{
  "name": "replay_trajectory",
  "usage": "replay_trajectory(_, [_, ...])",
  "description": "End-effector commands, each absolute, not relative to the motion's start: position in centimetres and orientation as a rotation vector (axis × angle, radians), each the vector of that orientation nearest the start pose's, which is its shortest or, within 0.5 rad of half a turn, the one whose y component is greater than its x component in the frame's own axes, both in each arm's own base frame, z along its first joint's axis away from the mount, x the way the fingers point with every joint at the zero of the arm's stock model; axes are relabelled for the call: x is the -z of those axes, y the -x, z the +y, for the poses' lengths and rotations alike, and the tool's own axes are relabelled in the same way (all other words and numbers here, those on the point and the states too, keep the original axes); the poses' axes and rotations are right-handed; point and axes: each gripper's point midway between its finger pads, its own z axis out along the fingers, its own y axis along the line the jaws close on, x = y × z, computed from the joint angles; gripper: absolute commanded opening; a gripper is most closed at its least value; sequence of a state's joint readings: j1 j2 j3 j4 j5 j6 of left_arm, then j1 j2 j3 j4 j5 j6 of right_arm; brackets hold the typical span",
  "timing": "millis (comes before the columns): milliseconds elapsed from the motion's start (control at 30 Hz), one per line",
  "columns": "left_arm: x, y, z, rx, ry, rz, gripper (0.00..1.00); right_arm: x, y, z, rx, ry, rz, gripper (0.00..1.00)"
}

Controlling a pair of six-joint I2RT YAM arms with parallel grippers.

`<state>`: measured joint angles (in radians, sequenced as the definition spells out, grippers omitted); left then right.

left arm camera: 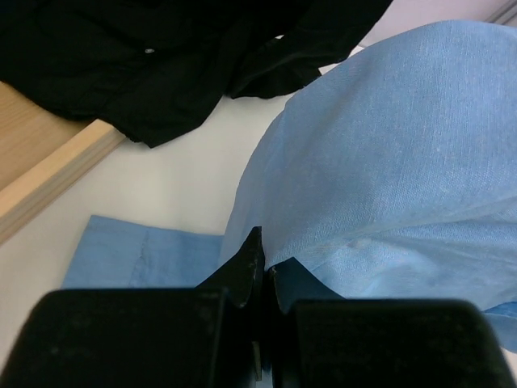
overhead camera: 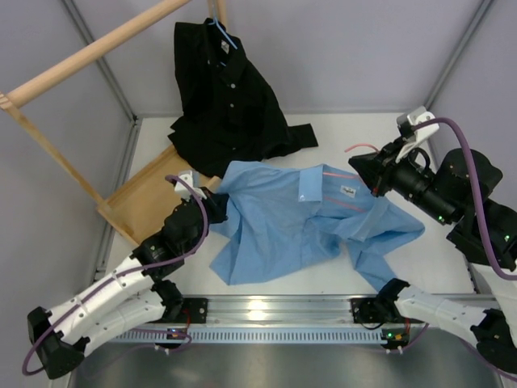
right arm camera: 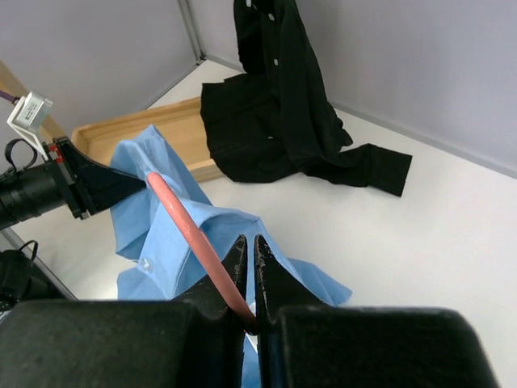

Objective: Place the shirt on the hanger

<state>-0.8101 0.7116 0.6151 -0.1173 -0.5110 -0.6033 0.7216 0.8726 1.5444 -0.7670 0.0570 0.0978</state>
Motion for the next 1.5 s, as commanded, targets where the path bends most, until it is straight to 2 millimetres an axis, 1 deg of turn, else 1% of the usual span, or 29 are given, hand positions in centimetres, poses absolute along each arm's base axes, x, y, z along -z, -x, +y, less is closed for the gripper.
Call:
replay_trajectory(0, [-23.1, -25.8, -15.3, 0.481, 0.286, 1.787, 0.00, -47.9, -20.3, 14.8, -0.531, 0.368, 1.540, 0.00])
replay_trajectory(167, [-22.9, -25.7, -14.2, 0.458, 0.354, 1.777, 0.00, -47.9, -20.7, 15.0, -0.528, 0.359, 1.548, 0.00])
replay_trajectory(267, [-22.7, -25.5, -12.6, 0.409, 0.426, 1.764, 0.00, -47.9, -21.0, 15.1, -0.529, 0.349, 1.551, 0.00])
replay_trajectory(367, [-22.9, -25.3, -12.6, 0.429, 0.428, 1.759, 0.00, -47.8, -20.9, 16.0, -0.561, 0.370, 1.550, 0.00])
replay_trajectory(500, [-22.7, -25.0, -11.7, 0.412, 0.474, 1.758, 0.00, -47.6, -21.5, 16.4, -0.566, 0.358, 1.557, 0.00])
replay_trajectory(533, [-22.8, -24.8, -12.0, 0.432, 0.458, 1.765, 0.04, -47.4, -21.5, 16.8, -0.583, 0.369, 1.556, 0.00])
replay_trajectory(567, [-23.5, -24.8, -12.3, 0.449, 0.425, 1.757, 0.18, -47.3, -21.5, 17.2, -0.593, 0.384, 1.557, 0.00])
replay_trajectory(600, [-24.0, -24.7, -12.7, 0.464, 0.392, 1.756, 0.60, -47.3, -21.4, 17.5, -0.609, 0.397, 1.554, 0.00])
replay_trajectory(633, [-24.7, -24.6, -13.2, 0.482, 0.342, 1.753, 0.83, -47.4, -21.3, 18.1, -0.627, 0.431, 1.547, 0.00])
replay_trajectory(667, [-25.4, -24.1, -14.7, 0.517, 0.186, 1.771, 0.97, -47.2, -21.3, 18.4, -0.630, 0.455, 1.547, 0.00])
replay_trajectory(700, [-28.0, -23.7, -15.8, 0.579, 0.110, 1.736, 0.98, -47.3, -21.2, 18.7, -0.630, 0.474, 1.541, 0.00])
replay_trajectory(733, [-29.6, -23.1, -16.7, 0.620, 0.026, 1.715, 0.98, -47.0, -20.7, 19.7, -0.662, 0.558, 1.529, 0.00])
replay_trajectory(767, [-31.0, -21.7, -18.9, 0.707, -0.170, 1.697, 0.98, -46.6, -20.5, 20.1, -0.667, 0.597, 1.535, 0.00])
replay_trajectory(800, [-34.5, -20.6, -19.7, 0.779, -0.244, 1.631, 0.98, -46.4, -20.4, 20.2, -0.668, 0.614, 1.540, 0.00])
replay_trajectory(833, [-35.9, -19.7, -20.6, 0.830, -0.321, 1.603, 0.98, -45.9, -20.6, 20.2, -0.655, 0.622, 1.551, 0.00])
replay_trajectory(867, [-36.9, -18.1, -22.5, 0.924, -0.458, 1.583, 0.98, -45.6, -20.6, 20.2, -0.648, 0.627, 1.555, 0.00])
replay_trajectory(900, [-38.0, -17.6, -23.0, 0.960, -0.485, 1.574, 0.98, -45.4, -20.7, 20.2, -0.641, 0.624, 1.555, 0.00])
replay_trajectory(933, [-40.8, -17.1, -23.2, 1.004, -0.483, 1.535, 0.96, -44.9, -21.0, 19.8, -0.627, 0.595, 1.566, 0.00])
replay_trajectory(967, [-40.7, -17.5, -24.5, 1.050, -0.485, 1.573, 0.95, -45.1, -21.2, 19.8, -0.626, 0.580, 1.555, 0.00])
replay_trajectory(1000, [-41.1, -16.7, -25.7, 1.117, -0.534, 1.576, 0.93, -45.0, -21.4, 19.6, -0.618, 0.559, 1.558, 0.00])
replay_trajectory(1033, [-41.6, -17.3, -27.1, 1.154, -0.533, 1.605, 0.87, -44.8, -21.6, 19.7, -0.613, 0.560, 1.564, 0.00])
replay_trajectory(1100, [-41.6, -17.8, -28.3, 1.168, -0.518, 1.644, 0.80, -44.6, -21.9, 19.7, -0.598, 0.561, 1.572, 0.00])
replay_trajectory(1167, [-40.9, -19.2, -29.0, 1.145, -0.427, 1.708, 0.74, -44.3, -22.5, 19.7, -0.577, 0.550, 1.587, 0.00])
replay_trajectory(1233, [-40.0, -20.3, -29.2, 1.093, -0.336, 1.744, 0.73, -44.0, -23.6, 18.7, -0.510, 0.487, 1.608, 0.00])
replay_trajectory(1300, [-39.1, -20.4, -29.8, 1.058, -0.295, 1.771, 0.73, -43.8, -24.1, 18.3, -0.485, 0.454, 1.621, 0.00])
replay_trajectory(1333, [-38.5, -21.1, -29.8, 1.006, -0.256, 1.781, 0.74, -43.5, -24.5, 18.0, -0.458, 0.433, 1.635, 0.00])
replay_trajectory(1400, [-38.4, -20.7, -30.8, 0.993, -0.270, 1.784, 0.76, -43.4, -24.8, 18.0, -0.451, 0.411, 1.643, 0.00])
replay_trajectory(1433, [-37.8, -21.3, -31.3, 0.947, -0.264, 1.795, 0.76, -43.1, -25.0, 18.1, -0.445, 0.406, 1.654, 0.00])
replay_trajectory(1467, [-37.9, -21.4, -31.6, 0.929, -0.267, 1.791, 0.77, -42.9, -25.1, 18.3, -0.443, 0.406, 1.662, 0.00])
